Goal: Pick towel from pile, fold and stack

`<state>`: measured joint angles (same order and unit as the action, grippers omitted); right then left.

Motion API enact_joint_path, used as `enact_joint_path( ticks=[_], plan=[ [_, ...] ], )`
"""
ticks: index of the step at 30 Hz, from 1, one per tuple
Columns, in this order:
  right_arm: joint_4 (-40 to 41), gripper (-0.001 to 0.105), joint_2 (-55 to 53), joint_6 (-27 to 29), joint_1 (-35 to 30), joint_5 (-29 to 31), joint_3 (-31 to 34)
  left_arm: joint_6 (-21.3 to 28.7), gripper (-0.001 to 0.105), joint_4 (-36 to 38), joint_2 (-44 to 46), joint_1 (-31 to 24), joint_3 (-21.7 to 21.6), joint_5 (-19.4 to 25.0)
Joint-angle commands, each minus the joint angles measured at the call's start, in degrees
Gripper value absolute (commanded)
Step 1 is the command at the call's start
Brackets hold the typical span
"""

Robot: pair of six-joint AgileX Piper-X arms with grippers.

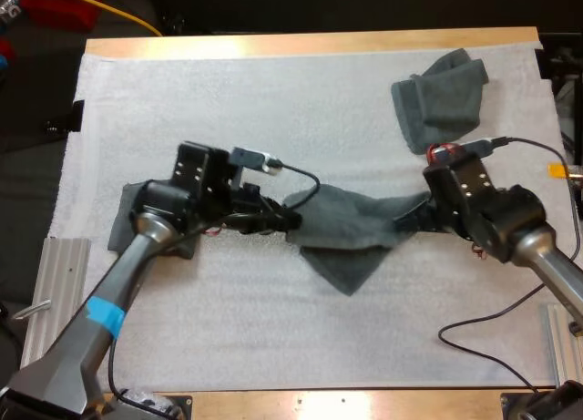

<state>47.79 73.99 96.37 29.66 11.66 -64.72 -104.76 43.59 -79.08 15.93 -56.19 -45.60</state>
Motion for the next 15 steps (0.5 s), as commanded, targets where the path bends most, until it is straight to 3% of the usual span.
enact_joint_path(
  ticks=[1,4,15],
  plan=[
    [-0.9,0.002,-1.8,-0.2,-0.2,-0.4,-0.1,0.1,0.000,1.3,1.1,-0.2,-1.3,-1.6],
    [-1.8,0.002,-4.4,-0.2,-0.2,-0.4,-1.2,-0.1,0.000,2.8,2.3,-0.1,-3.3,-3.6],
    [-0.9,0.002,-6.4,0.3,-0.2,-2.6,-11.4,-3.6,0.000,2.8,6.0,0.1,-9.5,-3.6]
  ],
)
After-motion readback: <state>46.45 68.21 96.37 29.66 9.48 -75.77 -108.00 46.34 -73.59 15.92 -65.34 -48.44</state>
